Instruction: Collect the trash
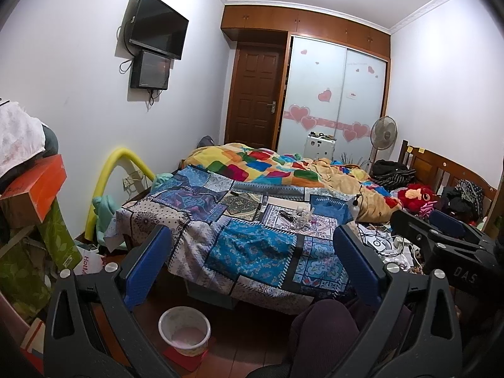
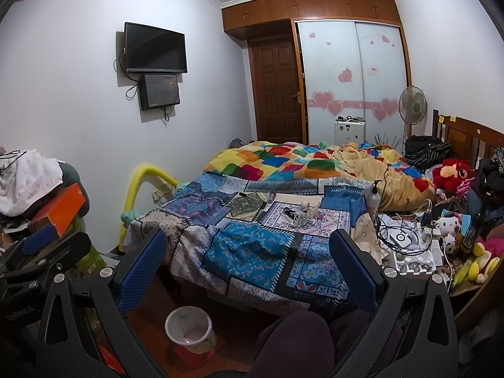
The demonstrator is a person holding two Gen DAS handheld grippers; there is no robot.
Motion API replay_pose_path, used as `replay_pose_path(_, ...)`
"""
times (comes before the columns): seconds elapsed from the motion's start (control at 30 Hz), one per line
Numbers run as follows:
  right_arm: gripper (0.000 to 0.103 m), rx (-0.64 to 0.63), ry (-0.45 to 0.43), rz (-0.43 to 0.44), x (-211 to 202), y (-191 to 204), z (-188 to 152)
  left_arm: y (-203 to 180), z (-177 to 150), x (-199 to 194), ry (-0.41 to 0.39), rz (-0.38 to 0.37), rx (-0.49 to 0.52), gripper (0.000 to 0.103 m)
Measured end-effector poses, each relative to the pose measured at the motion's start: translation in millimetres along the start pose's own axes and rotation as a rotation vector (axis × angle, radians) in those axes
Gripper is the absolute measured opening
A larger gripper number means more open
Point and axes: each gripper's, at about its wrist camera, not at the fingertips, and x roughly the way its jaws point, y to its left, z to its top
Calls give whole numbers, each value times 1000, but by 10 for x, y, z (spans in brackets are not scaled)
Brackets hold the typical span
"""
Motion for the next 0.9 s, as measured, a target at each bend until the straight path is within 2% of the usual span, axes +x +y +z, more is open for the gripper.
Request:
replay_pose_path(0.23,102,12,0,-19,211,-153,123,-57,185,236,-25,-18,-18,103)
replay_pose_path(0.47,102,50,-3,-69,547,-474,340,-155,448,788,-26,-29,8,103)
replay_pose_path(0.7,102,84,24,-119,986,-952,558,-355,631,1587,27,-68,7,103)
replay_pose_path(0.9,102,89,63,-149,1442,-1369,685,-512,733,2460,101,-87,-11,103)
